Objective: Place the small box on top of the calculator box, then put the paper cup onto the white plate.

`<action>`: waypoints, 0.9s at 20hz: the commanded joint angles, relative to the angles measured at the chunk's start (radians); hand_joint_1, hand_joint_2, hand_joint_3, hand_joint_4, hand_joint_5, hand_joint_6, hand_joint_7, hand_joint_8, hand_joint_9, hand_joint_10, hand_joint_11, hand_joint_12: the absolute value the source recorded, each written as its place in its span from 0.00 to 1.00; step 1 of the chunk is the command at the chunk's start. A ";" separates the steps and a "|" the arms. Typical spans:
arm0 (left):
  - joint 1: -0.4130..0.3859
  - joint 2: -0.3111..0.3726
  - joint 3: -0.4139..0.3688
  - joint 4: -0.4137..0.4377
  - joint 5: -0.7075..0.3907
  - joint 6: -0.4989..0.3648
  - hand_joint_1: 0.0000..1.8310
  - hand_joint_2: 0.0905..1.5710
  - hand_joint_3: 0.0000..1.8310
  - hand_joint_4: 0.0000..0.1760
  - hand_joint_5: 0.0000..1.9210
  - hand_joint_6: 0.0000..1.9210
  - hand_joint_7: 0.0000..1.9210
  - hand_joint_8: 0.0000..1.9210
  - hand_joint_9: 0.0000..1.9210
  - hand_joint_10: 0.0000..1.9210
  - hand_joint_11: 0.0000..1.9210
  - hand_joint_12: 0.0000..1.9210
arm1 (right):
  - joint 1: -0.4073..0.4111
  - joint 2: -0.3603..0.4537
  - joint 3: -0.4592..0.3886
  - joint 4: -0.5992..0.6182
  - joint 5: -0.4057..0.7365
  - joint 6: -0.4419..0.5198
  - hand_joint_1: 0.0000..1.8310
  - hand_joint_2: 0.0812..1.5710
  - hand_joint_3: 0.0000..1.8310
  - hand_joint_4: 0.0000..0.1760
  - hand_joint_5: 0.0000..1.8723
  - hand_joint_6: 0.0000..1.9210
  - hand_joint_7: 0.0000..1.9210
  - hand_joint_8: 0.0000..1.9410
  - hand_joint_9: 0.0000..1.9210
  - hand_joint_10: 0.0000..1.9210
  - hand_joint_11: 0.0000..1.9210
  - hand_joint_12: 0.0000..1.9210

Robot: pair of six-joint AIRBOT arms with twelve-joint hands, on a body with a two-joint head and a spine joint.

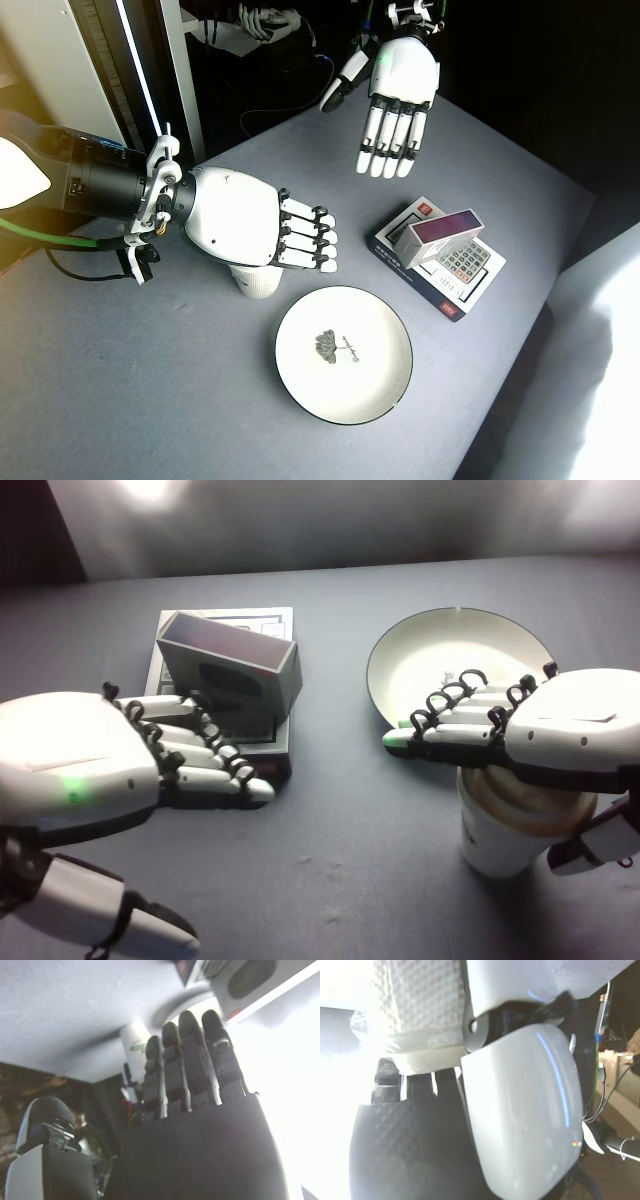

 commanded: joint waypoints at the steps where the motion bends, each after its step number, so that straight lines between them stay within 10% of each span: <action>1: -0.019 0.000 0.005 -0.027 -0.096 0.003 0.15 0.65 0.00 0.00 0.18 0.00 0.19 0.00 0.18 0.00 0.00 0.37 | -0.001 0.010 0.002 0.008 0.058 0.009 0.83 0.58 0.01 0.00 0.00 0.00 0.00 0.00 0.00 0.00 0.00 0.00; 18: -0.015 -0.009 -0.056 -0.143 -0.044 0.101 0.16 0.67 0.00 0.00 0.18 0.00 0.20 0.00 0.20 0.00 0.00 0.40 | 0.002 0.009 0.002 -0.024 0.069 0.009 0.85 0.63 0.01 0.00 0.00 0.00 0.00 0.00 0.00 0.00 0.00 0.00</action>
